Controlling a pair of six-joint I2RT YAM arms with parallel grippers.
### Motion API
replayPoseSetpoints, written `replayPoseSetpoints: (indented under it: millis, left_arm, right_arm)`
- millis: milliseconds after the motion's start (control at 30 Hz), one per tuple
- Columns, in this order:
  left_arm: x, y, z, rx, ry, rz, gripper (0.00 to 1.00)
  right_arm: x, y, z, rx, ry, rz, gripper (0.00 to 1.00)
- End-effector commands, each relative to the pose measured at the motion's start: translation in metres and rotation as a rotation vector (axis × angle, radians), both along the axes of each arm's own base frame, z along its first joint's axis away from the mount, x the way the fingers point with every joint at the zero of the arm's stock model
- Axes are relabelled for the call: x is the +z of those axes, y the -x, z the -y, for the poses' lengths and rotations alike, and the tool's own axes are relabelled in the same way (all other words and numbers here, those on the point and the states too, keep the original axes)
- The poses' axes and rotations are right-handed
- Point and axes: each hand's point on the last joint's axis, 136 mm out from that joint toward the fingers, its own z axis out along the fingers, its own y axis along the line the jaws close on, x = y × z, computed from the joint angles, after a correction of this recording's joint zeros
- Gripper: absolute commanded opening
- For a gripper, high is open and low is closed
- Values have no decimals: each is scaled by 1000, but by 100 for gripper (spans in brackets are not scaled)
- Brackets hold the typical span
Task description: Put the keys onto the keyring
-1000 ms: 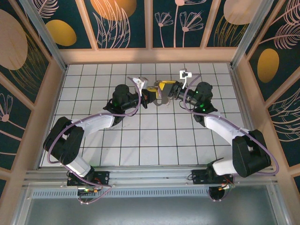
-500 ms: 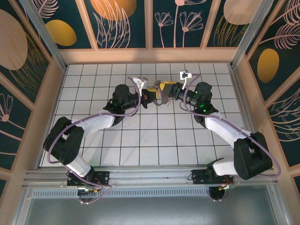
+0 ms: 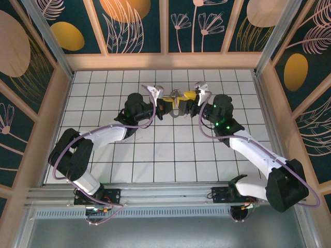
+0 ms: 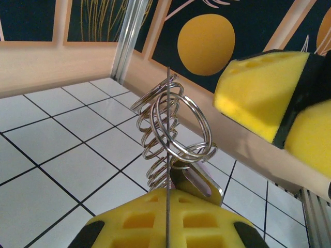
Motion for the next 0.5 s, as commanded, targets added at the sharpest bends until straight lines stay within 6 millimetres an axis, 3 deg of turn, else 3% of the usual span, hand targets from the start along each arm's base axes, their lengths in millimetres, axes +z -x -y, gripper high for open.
replayPoseSetpoints:
  millis: [0, 267, 467]
  left_arm:
    - [19, -2, 6, -19, 33, 41, 0]
    - [18, -1, 8, -25, 30, 38, 0]
    - [15, 0, 10, -31, 18, 34, 0]
  right_arm:
    - [-4, 4, -2, -2, 80, 74, 49]
    - [-9, -3, -16, 33, 108, 60, 48]
    - [-14, -23, -19, -13, 141, 43, 43]
